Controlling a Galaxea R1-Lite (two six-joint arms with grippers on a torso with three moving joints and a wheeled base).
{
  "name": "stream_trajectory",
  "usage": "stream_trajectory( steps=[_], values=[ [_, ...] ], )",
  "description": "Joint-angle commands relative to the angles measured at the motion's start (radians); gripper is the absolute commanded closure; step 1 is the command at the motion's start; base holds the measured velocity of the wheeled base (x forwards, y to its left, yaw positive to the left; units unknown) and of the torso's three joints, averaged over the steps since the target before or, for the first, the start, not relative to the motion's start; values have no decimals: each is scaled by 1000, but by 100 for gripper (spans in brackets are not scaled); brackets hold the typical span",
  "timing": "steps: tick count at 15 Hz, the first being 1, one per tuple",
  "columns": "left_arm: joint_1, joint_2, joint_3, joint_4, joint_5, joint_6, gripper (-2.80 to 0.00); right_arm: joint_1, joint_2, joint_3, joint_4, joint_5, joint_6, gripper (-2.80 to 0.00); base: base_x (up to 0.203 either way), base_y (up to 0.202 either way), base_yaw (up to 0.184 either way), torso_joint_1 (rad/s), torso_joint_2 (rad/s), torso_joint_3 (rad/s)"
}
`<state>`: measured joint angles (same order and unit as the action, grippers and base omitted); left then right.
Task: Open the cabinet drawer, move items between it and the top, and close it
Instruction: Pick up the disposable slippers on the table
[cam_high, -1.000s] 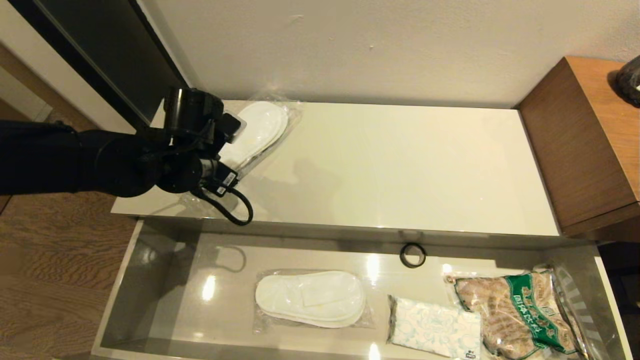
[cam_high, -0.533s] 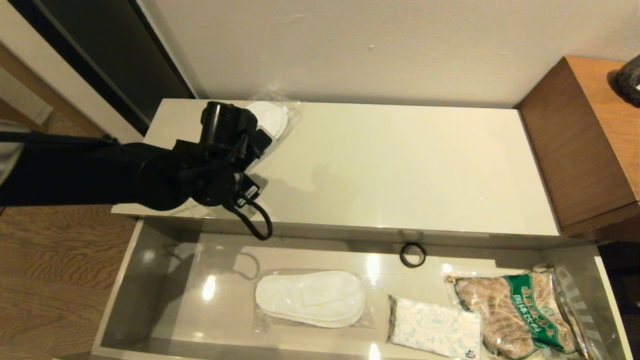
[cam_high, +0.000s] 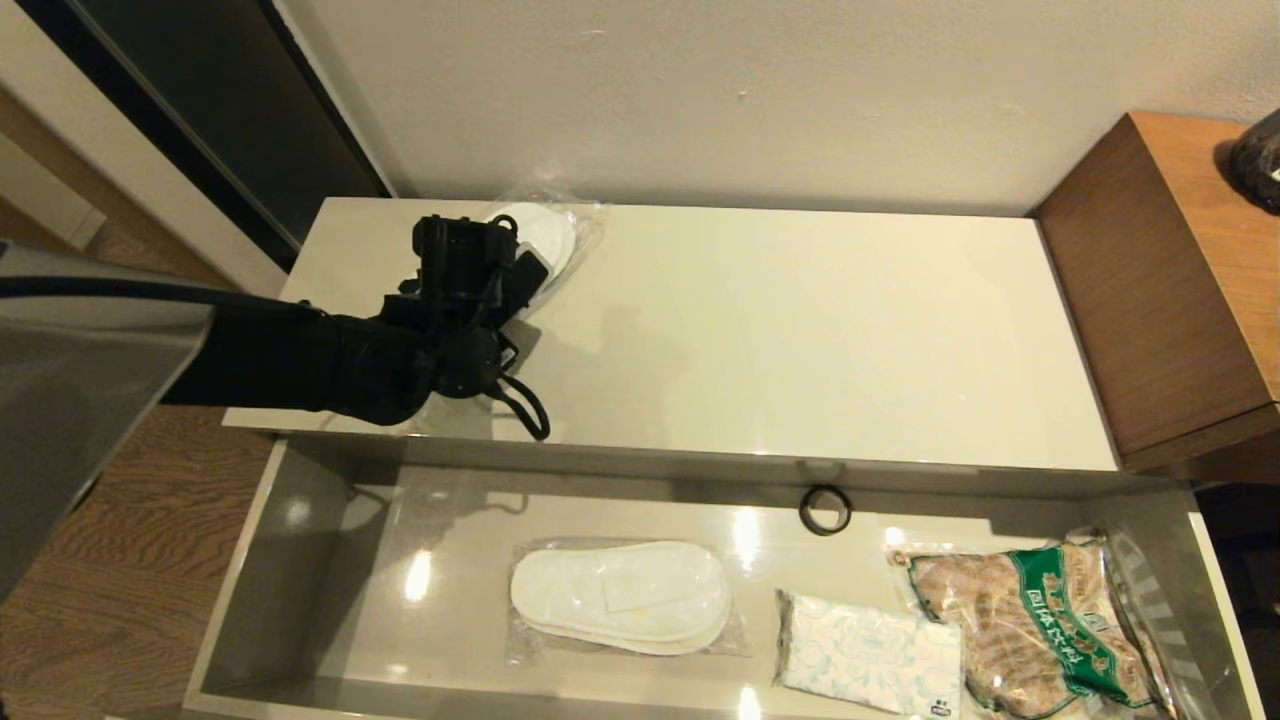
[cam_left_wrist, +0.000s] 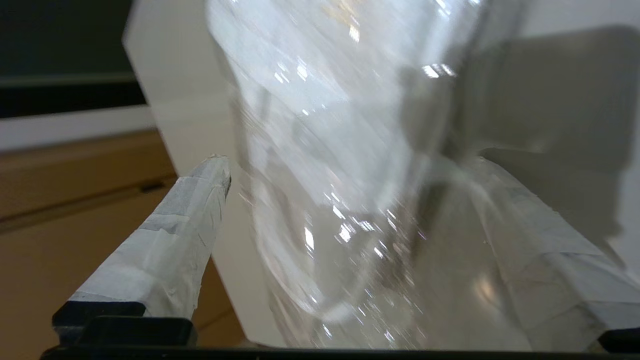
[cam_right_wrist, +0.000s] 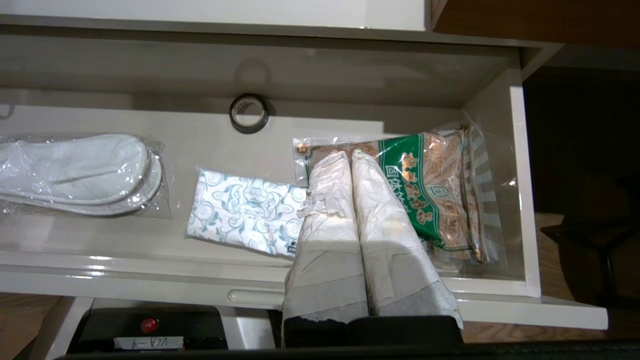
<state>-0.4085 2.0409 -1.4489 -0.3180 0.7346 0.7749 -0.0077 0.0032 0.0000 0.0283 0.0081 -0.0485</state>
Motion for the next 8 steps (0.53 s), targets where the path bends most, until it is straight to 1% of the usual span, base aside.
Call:
stream_trajectory(
  steps=[1, 2, 3, 4, 5, 6, 8],
  values=[
    [26, 32, 5, -115, 3, 82, -280, 0, 0, 2, 1, 1, -1, 0, 0, 0, 0, 0, 0, 0],
    [39, 43, 17, -204, -1, 143, -280, 0, 0, 2, 1, 1, -1, 0, 0, 0, 0, 0, 0, 0],
    [51, 58, 30, -278, -6, 191, -280, 0, 0, 2, 1, 1, -1, 0, 0, 0, 0, 0, 0, 0],
    [59, 69, 54, -364, -11, 240, -252, 0, 0, 2, 1, 0, -1, 0, 0, 0, 0, 0, 0, 0],
    [66, 73, 74, -388, -14, 268, 0, 0, 1, 2, 1, 1, -1, 0, 0, 0, 0, 0, 0, 0],
    [68, 68, 96, -390, -15, 279, 0, 0, 1, 2, 1, 1, -1, 0, 0, 0, 0, 0, 0, 0],
    [68, 73, 105, -401, -17, 276, 0, 0, 0, 2, 1, 1, -1, 0, 0, 0, 0, 0, 0, 0]
  ],
)
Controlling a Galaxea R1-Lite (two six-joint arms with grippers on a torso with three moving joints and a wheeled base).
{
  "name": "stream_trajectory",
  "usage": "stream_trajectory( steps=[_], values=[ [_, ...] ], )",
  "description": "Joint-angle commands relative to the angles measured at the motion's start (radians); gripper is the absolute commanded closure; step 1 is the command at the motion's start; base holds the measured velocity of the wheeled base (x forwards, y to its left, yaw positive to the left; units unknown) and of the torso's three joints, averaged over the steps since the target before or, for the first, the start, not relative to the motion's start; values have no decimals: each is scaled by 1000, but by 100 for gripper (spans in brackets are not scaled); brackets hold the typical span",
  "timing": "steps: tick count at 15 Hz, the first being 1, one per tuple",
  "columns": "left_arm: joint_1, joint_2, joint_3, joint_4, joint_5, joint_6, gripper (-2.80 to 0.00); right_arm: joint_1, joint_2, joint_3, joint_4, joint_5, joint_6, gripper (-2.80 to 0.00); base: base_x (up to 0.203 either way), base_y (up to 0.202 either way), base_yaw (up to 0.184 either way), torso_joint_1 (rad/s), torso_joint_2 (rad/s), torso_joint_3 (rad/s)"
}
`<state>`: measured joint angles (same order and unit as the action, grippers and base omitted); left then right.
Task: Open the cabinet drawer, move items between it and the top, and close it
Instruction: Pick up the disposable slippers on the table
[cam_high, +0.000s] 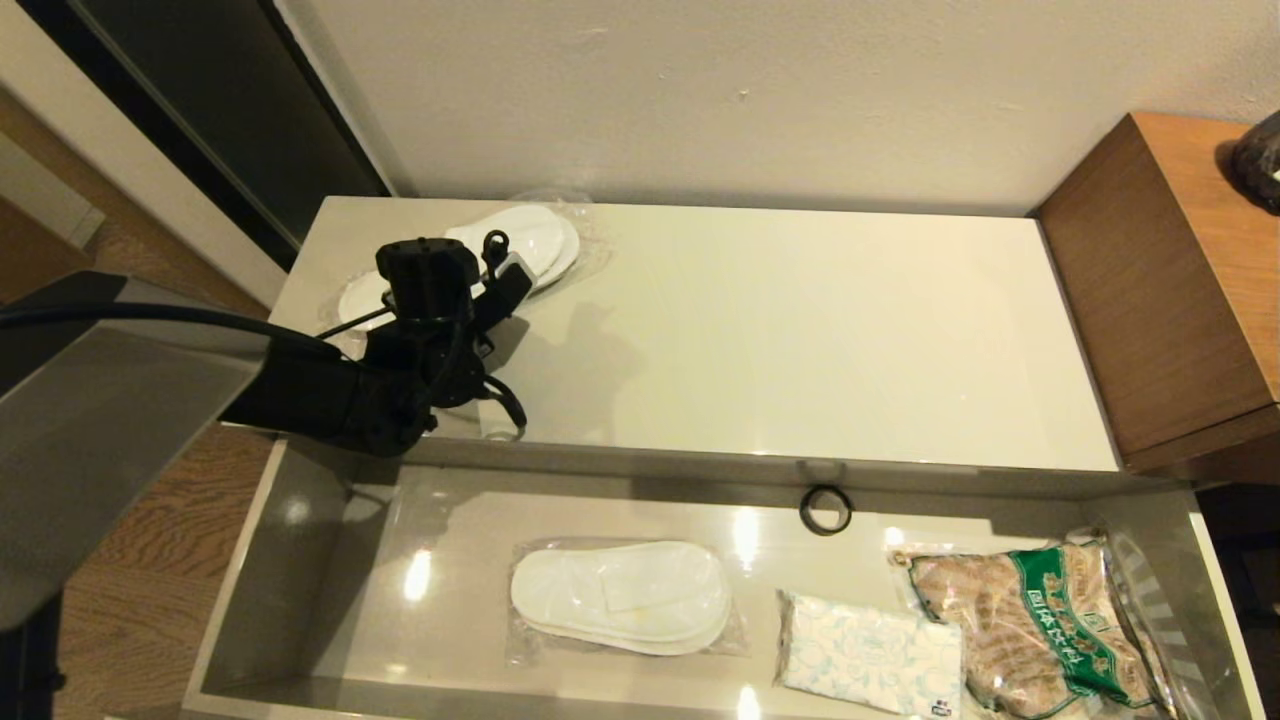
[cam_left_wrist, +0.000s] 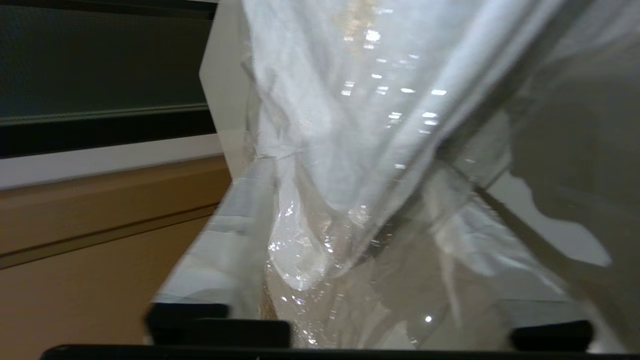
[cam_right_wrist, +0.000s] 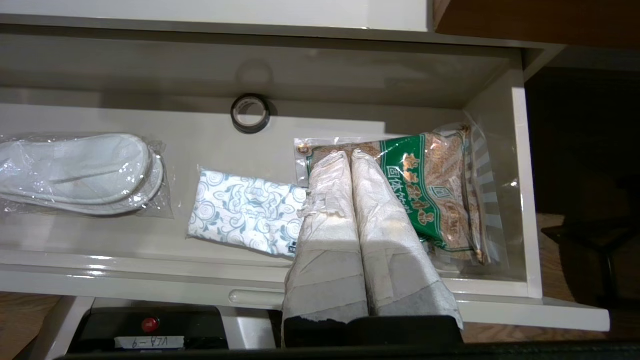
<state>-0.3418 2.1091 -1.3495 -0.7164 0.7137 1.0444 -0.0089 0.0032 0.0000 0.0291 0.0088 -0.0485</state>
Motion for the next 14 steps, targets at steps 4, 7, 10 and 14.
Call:
stream_trajectory(
  steps=[4, 7, 10, 14],
  values=[
    [10, 6, 16, -20, 1, -3, 0, 1, 1, 2, 0, 0, -1, 0, 0, 0, 0, 0, 0, 0],
    [9, 5, 11, -17, 1, -85, 0, 1, 0, 2, 0, 0, -1, 0, 0, 0, 0, 0, 0, 0],
    [-20, -117, 46, 17, 9, -189, 0, 1, 0, 2, -2, 0, -2, 0, 0, 0, 0, 0, 0, 0],
    [-104, -436, 146, 483, -4, -472, 0, 1, 1, 2, 0, 0, -2, 0, 0, 0, 0, 0, 0, 0]
  ],
)
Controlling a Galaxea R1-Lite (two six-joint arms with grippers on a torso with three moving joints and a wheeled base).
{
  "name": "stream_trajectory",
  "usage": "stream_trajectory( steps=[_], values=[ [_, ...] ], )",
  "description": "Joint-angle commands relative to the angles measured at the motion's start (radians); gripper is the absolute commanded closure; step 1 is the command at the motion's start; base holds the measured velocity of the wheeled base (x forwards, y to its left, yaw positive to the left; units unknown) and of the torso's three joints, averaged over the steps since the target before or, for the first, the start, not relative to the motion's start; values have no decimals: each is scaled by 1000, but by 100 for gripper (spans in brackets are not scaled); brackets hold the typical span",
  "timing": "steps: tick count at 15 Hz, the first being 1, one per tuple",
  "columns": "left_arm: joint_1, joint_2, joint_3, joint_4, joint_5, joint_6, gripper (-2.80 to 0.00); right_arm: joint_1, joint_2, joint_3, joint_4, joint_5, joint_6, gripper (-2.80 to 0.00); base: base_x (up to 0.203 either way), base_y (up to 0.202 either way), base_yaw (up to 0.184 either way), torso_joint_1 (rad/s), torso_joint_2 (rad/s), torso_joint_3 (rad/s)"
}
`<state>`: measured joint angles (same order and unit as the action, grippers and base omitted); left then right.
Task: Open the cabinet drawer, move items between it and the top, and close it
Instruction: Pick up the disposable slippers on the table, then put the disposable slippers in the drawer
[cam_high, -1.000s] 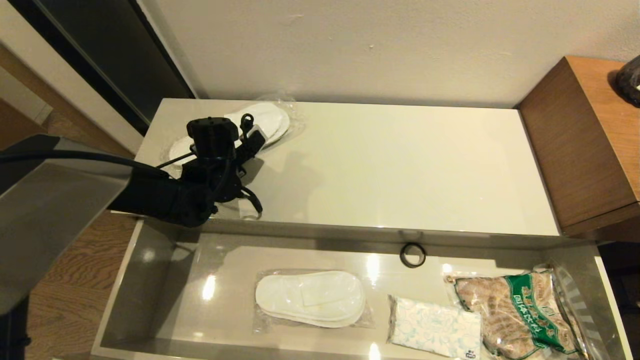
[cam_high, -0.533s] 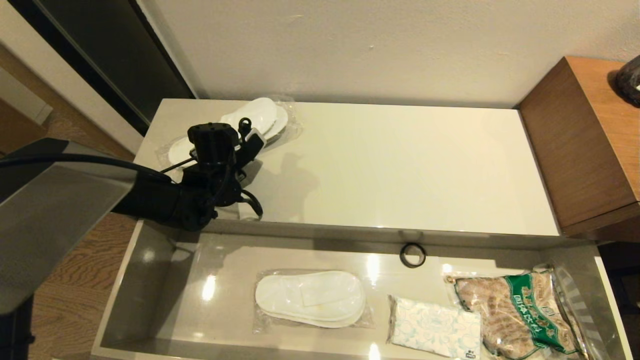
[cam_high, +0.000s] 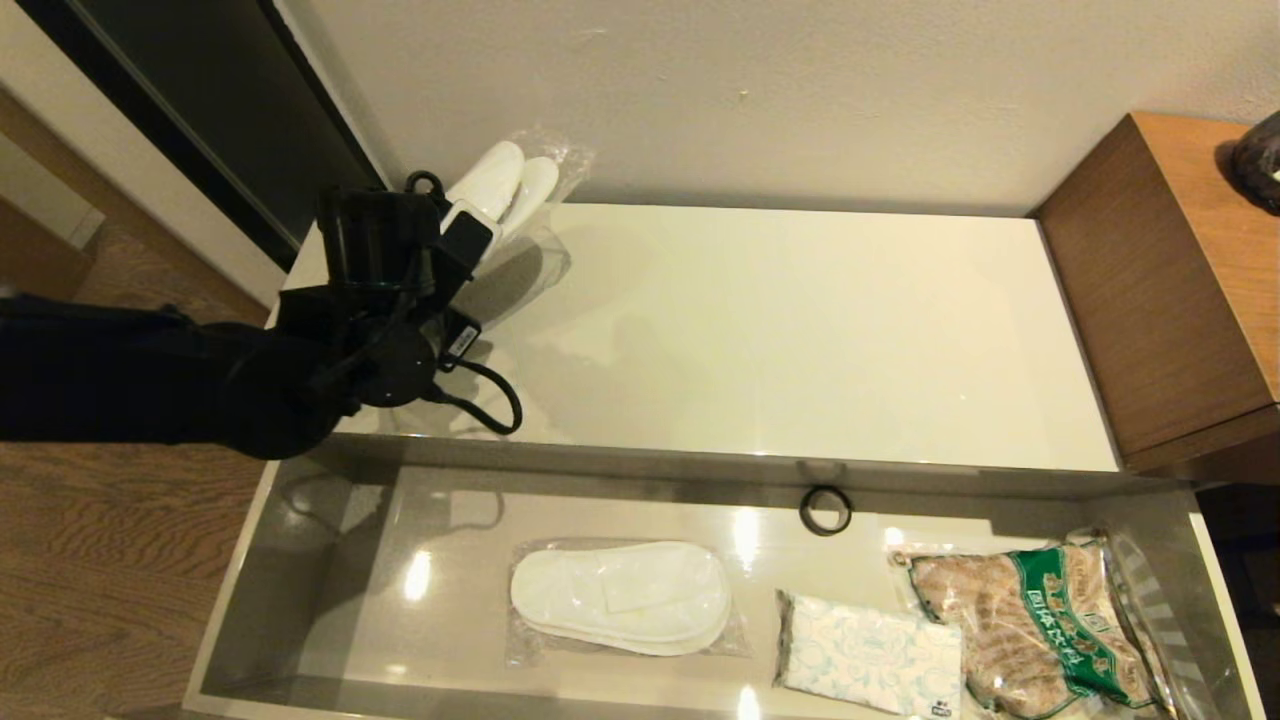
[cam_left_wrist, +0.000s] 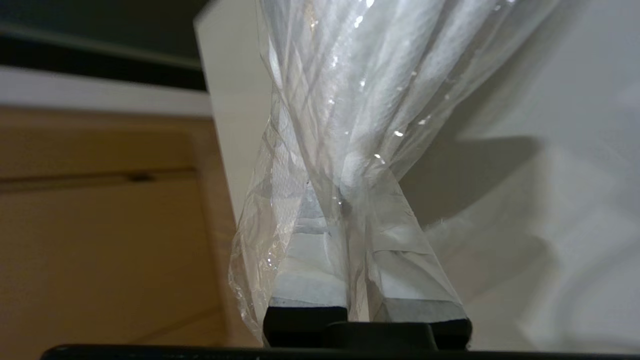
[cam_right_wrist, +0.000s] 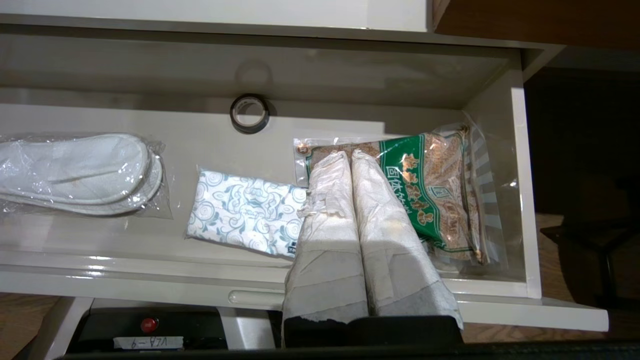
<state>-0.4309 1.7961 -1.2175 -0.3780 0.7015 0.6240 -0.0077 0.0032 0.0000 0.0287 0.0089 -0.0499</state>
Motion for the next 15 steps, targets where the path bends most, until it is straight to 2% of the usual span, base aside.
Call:
stream_trajectory(
  steps=[1, 2, 4, 5, 6, 7, 8, 9, 11, 15],
  values=[
    [-41, -194, 19, 358, -26, -151, 0, 0, 1, 2, 0, 0, 0, 0, 0, 0, 0, 0, 0, 0],
    [-60, -254, 18, 537, -81, -238, 0, 0, 0, 2, 0, 0, 0, 0, 0, 0, 0, 0, 0, 0],
    [-84, -349, 7, 885, -324, -367, 0, 0, 1, 2, 0, 0, 1, 0, 0, 0, 0, 0, 0, 0],
    [-91, -379, 9, 1000, -417, -392, 0, 0, 0, 2, 0, 0, 1, 0, 0, 0, 0, 0, 0, 0],
    [-112, -403, 34, 1087, -470, -402, 0, 0, 0, 2, -1, 0, 1, 0, 0, 0, 0, 0, 0, 0],
    [-138, -417, 67, 1114, -484, -391, 0, 0, 0, 2, -1, 0, 1, 0, 0, 0, 0, 0, 0, 0],
    [-150, -426, 106, 1118, -486, -335, 0, 0, 1, 2, 0, 0, 0, 0, 0, 0, 0, 0, 0, 0],
    [-162, -435, 145, 1117, -488, -238, 0, 0, 1, 2, -1, 0, -1, 0, 0, 0, 0, 0, 0, 0],
    [-190, -435, 195, 1110, -494, -84, 0, 0, 1, 2, -1, 0, -1, 0, 0, 0, 0, 0, 0, 0],
    [-218, -335, 217, 1022, -501, 23, 0, 0, 1, 2, 0, 0, -1, 0, 0, 0, 0, 0, 0, 0]
  ],
)
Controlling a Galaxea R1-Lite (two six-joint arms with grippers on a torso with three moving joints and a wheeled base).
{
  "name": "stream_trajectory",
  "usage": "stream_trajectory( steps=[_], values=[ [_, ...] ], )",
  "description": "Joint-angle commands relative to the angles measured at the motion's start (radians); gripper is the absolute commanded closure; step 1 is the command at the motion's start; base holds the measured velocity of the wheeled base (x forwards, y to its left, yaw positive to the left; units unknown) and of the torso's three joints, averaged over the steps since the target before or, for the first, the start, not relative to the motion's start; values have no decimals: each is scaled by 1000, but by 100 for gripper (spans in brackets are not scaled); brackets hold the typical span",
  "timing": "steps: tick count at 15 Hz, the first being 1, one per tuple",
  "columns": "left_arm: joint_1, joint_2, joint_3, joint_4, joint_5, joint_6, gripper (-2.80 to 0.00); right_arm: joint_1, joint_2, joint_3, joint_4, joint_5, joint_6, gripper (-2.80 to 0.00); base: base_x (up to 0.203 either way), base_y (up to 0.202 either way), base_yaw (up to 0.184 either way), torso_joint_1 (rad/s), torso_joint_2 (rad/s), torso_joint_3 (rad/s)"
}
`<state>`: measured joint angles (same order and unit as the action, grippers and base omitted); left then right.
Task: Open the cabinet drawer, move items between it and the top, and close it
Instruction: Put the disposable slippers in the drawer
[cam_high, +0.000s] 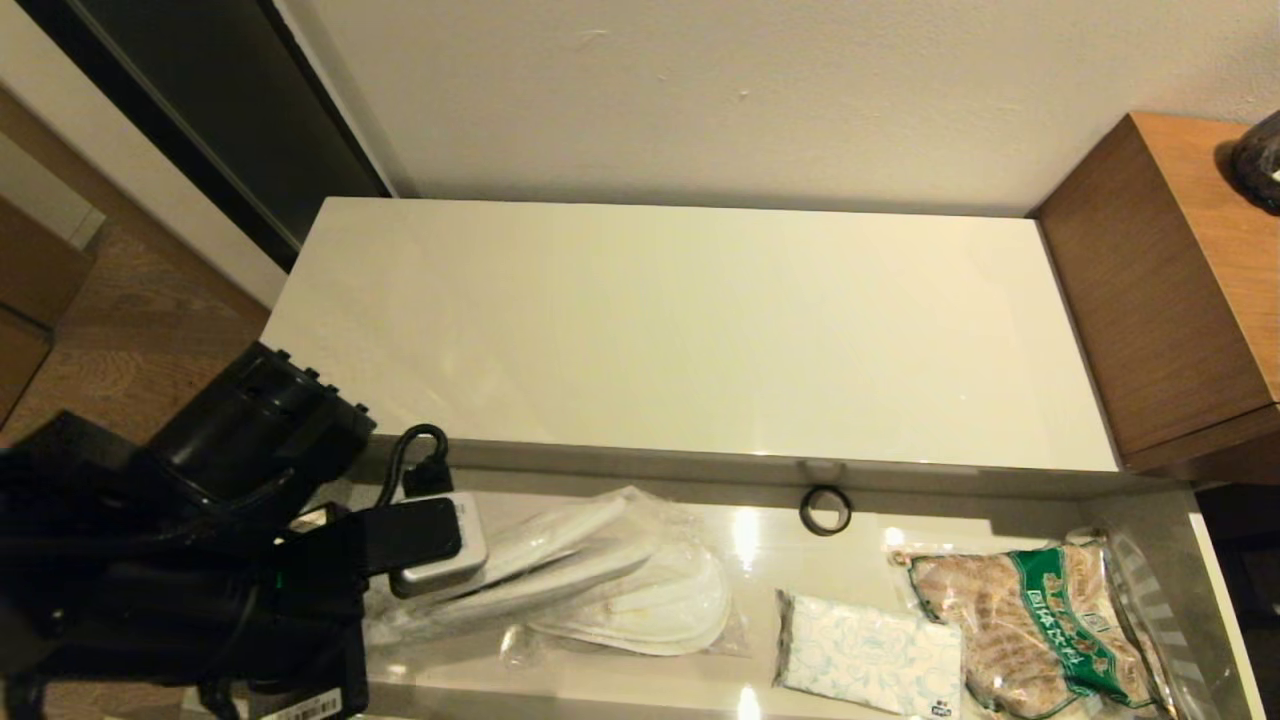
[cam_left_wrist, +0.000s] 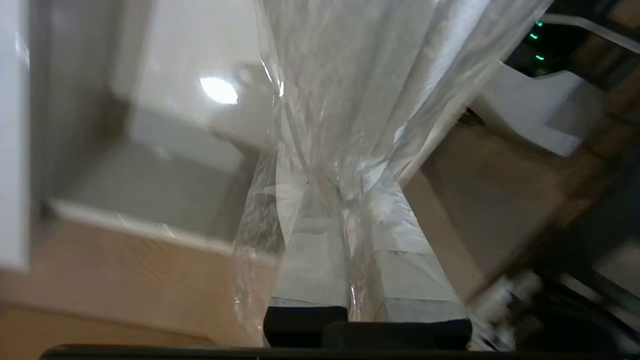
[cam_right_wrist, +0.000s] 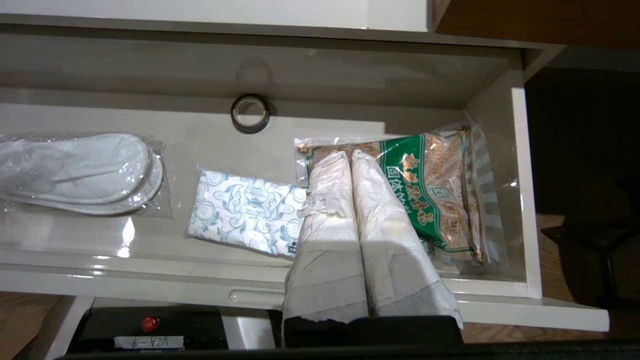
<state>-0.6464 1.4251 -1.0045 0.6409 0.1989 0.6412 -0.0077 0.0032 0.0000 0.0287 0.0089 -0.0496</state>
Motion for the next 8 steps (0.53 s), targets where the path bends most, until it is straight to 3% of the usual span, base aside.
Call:
stream_trajectory(
  steps=[1, 4, 8],
  values=[
    [-2, 62, 16, -31, 1, 40, 0, 0, 1, 2, 0, 0, -1, 0, 0, 0, 0, 0, 0, 0],
    [1, 137, 41, -124, 3, 105, 0, 0, 0, 2, 0, 0, -1, 0, 0, 0, 0, 0, 0, 0],
    [13, 245, 77, -224, 11, 123, 0, 0, 0, 2, -1, 0, -1, 0, 0, 0, 0, 0, 0, 0]
  ],
)
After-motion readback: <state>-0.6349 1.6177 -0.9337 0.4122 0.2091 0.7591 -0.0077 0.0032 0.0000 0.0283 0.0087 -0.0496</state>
